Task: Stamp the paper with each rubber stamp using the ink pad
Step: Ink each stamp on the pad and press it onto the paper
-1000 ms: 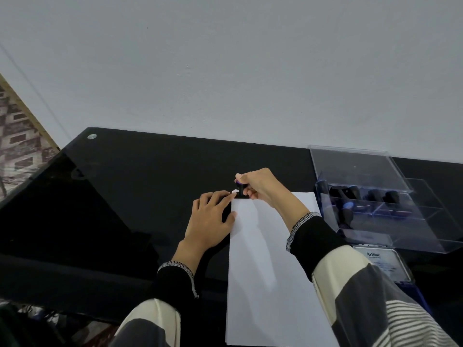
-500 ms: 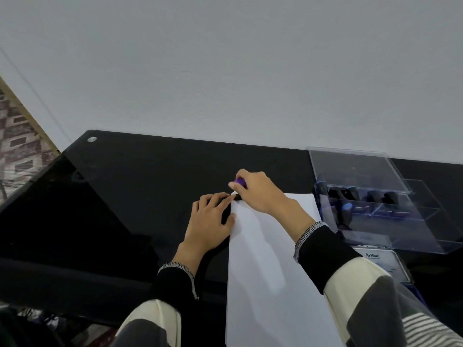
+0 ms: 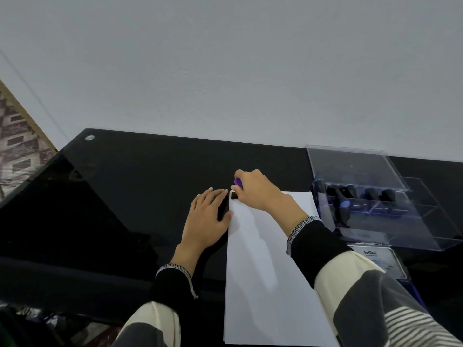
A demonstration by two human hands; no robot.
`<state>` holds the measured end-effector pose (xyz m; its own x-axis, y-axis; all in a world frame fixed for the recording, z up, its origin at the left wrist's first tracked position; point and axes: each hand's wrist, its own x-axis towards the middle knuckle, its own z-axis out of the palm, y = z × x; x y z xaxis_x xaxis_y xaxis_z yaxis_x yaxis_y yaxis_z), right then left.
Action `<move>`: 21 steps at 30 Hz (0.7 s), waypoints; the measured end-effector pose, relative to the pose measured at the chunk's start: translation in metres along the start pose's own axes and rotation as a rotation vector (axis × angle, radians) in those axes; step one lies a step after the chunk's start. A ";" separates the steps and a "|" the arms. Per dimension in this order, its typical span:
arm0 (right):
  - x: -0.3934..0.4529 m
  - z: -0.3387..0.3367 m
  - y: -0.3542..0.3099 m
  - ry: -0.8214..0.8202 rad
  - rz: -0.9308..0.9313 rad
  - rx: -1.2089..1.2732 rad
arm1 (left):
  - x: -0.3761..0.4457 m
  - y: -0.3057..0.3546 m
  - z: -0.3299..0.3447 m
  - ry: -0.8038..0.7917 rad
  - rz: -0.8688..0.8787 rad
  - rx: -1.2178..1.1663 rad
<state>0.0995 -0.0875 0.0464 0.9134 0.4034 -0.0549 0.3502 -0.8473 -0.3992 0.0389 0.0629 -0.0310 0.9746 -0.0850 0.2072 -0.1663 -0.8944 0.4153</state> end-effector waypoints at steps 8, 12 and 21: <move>0.004 -0.002 -0.004 -0.003 0.023 0.035 | 0.002 -0.003 0.001 -0.027 -0.016 -0.037; -0.003 0.003 -0.006 0.036 0.032 0.020 | 0.002 -0.003 0.001 -0.033 -0.014 -0.027; 0.006 0.001 -0.006 0.020 0.064 0.034 | 0.002 -0.003 0.002 -0.029 -0.008 -0.021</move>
<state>0.1028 -0.0790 0.0472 0.9377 0.3417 -0.0631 0.2843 -0.8588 -0.4262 0.0415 0.0649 -0.0334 0.9798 -0.0908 0.1781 -0.1613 -0.8855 0.4357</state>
